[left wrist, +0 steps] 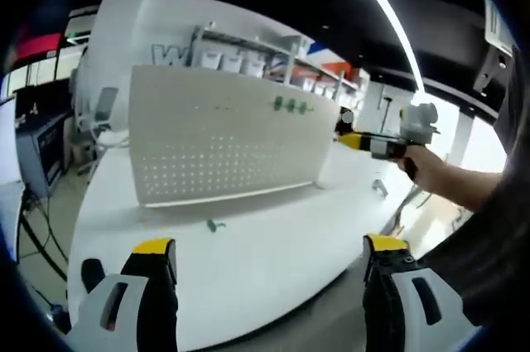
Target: Insert the hook assembly into the mounting plate slot until the hook locks in place.
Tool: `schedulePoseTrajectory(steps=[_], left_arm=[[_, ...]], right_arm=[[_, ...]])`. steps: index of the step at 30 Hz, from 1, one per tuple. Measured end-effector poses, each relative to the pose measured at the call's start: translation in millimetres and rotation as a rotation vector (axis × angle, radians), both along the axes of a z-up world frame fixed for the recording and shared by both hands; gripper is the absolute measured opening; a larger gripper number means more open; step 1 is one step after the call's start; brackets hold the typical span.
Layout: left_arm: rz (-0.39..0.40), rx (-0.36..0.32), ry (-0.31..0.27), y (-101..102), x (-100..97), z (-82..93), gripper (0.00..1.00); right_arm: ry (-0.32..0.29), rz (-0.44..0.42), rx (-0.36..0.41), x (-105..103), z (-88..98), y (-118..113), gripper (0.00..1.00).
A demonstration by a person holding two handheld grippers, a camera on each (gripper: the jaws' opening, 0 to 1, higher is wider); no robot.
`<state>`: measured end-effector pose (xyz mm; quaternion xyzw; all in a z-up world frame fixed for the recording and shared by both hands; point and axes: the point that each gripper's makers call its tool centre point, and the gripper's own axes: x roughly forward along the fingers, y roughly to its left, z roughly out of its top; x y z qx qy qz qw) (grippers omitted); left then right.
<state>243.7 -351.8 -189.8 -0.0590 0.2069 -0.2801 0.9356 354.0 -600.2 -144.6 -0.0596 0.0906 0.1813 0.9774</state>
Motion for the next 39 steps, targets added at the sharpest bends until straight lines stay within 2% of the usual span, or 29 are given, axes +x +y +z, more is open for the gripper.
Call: schedulePoseTrajectory(steps=[5,8,14,17,19,21,25,33,39], left_arm=[[-0.002,0.0,0.001,12,-3.0,-12.3,0.95],[-0.021,0.02,0.011,16,-5.4,-19.5,0.95],[-0.057,0.035,0.025,17,-0.9,-24.5,0.94],[-0.081,0.045,0.015,13,-0.7,-22.5,0.94],[-0.089,0.042,0.013,11,-0.7,-22.5,0.94],[-0.083,0.034,0.012,12,0.4,-23.5,0.95],[-0.068,0.014,0.015,13,0.0,-26.0,0.95],[-0.02,0.012,0.037,23,-6.2,-34.8,0.94],[0.012,0.037,0.052,25,-7.4,-40.5,0.94]], right_arm=[[0.034,0.026,-0.016,-18,-31.4,23,0.26],[0.083,0.043,0.003,-32,-50.6,37,0.28],[0.138,0.088,0.01,-65,-70.5,62,0.31],[0.167,0.085,-0.029,-75,-82.2,66,0.4],[0.182,0.086,-0.017,-80,-87.6,68,0.44],[0.211,0.096,-0.013,-84,-93.7,70,0.44],[0.243,0.14,-0.049,-92,-104.5,77,0.47],[0.298,0.19,-0.041,-100,-119.4,89,0.52],[0.314,0.2,-0.009,-99,-119.0,86,0.52]])
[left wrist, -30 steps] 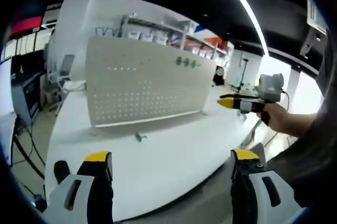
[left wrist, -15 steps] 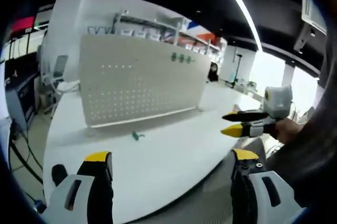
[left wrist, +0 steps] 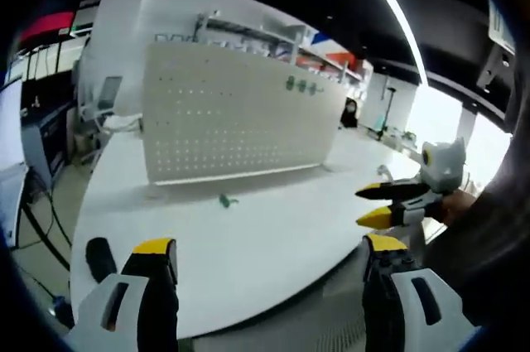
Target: Insert the hook assembly into the mounting plate slot until the hook locks in place.
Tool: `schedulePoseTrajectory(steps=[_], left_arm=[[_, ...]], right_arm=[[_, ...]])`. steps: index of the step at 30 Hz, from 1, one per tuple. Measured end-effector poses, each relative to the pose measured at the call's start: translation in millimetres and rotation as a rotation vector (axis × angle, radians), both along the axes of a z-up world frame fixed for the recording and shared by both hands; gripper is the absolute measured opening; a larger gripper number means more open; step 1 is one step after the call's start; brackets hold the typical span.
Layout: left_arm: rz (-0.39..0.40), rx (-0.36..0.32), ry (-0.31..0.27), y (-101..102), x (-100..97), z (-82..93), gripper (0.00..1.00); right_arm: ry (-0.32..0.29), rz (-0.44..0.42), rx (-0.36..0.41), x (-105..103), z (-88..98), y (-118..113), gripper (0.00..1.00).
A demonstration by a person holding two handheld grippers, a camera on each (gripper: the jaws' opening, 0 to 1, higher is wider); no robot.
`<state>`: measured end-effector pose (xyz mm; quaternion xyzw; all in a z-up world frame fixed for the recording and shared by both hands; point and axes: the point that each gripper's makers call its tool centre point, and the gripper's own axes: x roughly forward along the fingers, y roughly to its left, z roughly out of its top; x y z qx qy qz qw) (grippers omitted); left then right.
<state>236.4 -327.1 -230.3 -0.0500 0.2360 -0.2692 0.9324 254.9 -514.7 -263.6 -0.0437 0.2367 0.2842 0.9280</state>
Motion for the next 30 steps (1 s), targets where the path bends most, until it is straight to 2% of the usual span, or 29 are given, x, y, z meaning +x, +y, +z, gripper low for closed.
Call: schedulePoseTrajectory(steps=[3,7,12,19,24,30], left_arm=[[0.009,0.015,-0.002,-2,2.2,-0.5,0.93],[0.002,0.016,0.009,-8,7.7,-4.5,0.93],[-0.021,0.019,0.028,-20,23.7,-16.5,0.91],[-0.053,0.022,0.038,-39,65.5,-27.8,0.89],[-0.078,0.01,0.042,-50,91.0,-36.8,0.86],[-0.093,0.014,0.06,-59,118.1,-52.4,0.84]], right_arm=[[0.006,0.015,-0.018,3,-3.1,-5,0.52],[0.006,-0.004,-0.004,9,0.1,-15,0.51],[0.001,-0.037,0.008,13,4.9,-28,0.51],[0.011,-0.105,0.007,21,6.9,-59,0.5],[0.036,-0.124,-0.001,27,-1.0,-70,0.49],[0.043,-0.134,-0.003,40,-2.2,-75,0.49]])
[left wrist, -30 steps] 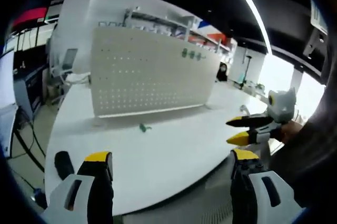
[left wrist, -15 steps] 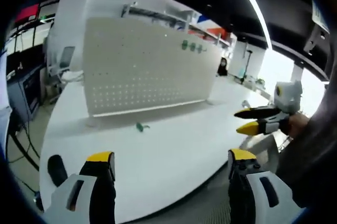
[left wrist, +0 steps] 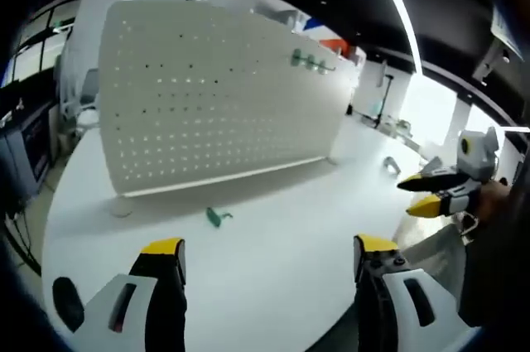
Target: Insert the hook assembly into the mounting plate slot until the hook locks in place.
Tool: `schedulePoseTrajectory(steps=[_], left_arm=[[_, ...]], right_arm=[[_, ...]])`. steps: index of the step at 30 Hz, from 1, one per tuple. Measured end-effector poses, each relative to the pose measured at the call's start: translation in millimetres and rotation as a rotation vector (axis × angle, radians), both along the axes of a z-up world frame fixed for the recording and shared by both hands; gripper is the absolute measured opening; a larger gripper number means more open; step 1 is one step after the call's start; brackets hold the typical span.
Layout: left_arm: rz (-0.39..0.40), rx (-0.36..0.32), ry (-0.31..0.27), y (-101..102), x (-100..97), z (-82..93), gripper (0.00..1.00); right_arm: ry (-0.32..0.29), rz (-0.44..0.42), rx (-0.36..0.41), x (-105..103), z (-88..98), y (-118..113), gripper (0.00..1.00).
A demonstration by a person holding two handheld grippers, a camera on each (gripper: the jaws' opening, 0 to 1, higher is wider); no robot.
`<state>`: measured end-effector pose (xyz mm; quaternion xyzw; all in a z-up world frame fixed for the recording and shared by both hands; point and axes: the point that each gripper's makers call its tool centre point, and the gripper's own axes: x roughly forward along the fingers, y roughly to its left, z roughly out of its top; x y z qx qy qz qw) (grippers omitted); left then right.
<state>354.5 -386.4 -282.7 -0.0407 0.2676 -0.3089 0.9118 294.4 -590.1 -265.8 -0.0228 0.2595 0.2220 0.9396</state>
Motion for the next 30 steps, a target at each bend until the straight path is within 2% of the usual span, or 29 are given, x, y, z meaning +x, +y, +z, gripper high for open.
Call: schedulePoseTrajectory(steps=[10,18,19,20,21,25,27,30], left_arm=[[-0.014,0.022,0.044,-15,35.7,-41.3,0.79],[0.004,0.032,0.076,-23,66.9,-76.3,0.7],[0.004,0.049,0.076,-23,69.4,-80.6,0.69],[0.002,0.117,0.053,-20,74.7,-86.8,0.67],[-0.001,0.139,0.043,-21,77.2,-89.9,0.65],[0.044,0.095,0.065,-26,89.9,-100.1,0.58],[0.05,0.104,0.067,-28,95.7,-104.9,0.51],[0.046,0.13,0.075,-30,102.8,-114.0,0.47]], right_arm=[[0.012,-0.002,0.012,11,-1.5,2,0.47],[0.028,0.004,0.0,18,-4.5,-1,0.47],[0.029,0.004,-0.001,19,-4.5,-2,0.47],[0.029,0.003,-0.001,20,-4.4,-2,0.47],[0.029,0.001,0.0,21,-4.5,-3,0.47],[0.041,0.0,-0.003,23,-8.7,-6,0.47],[0.052,-0.007,-0.009,24,-13.5,-7,0.47],[0.073,-0.013,0.0,24,-18.5,-5,0.47]])
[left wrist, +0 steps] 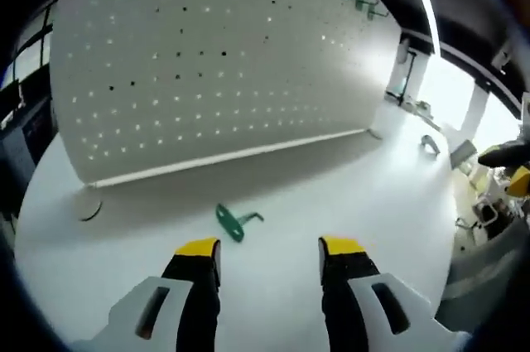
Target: Insert the hook assembly into the mounting plate slot until the hook locks in place.
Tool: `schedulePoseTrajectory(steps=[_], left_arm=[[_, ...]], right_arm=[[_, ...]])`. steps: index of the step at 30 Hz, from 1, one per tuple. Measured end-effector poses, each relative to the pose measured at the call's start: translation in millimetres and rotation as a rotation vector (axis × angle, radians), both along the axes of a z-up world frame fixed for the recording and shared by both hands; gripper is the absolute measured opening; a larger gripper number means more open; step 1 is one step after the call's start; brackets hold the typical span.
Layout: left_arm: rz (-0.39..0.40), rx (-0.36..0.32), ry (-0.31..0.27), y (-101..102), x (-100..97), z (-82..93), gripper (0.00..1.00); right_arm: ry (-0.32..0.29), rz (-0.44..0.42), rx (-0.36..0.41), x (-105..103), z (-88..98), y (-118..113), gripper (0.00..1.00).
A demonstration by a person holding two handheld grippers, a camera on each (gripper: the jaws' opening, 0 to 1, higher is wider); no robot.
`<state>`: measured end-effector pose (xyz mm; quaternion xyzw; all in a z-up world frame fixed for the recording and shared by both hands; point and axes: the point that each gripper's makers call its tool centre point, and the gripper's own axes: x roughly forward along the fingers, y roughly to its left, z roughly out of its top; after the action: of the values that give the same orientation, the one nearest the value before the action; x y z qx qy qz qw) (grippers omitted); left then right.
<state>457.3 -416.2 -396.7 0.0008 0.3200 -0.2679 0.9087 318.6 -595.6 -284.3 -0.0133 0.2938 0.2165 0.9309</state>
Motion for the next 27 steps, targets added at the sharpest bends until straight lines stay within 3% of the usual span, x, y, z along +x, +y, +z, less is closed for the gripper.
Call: schedulePoseTrajectory(steps=[7,13,19,27], left_arm=[[0.036,0.003,0.023,-1,13.6,-7.8,0.37],[0.028,0.035,0.053,-2,11.9,-18.0,0.35],[0.016,0.08,0.037,0,19.1,-22.4,0.29],[0.043,0.097,0.016,7,27.4,-23.3,0.18]], right_arm=[[0.015,0.01,-0.002,2,-3.0,4,0.46],[0.024,-0.012,-0.011,4,-6.3,-4,0.46],[0.046,-0.014,-0.018,5,-12.7,-5,0.46],[0.037,-0.015,-0.04,13,-6.2,-10,0.45]])
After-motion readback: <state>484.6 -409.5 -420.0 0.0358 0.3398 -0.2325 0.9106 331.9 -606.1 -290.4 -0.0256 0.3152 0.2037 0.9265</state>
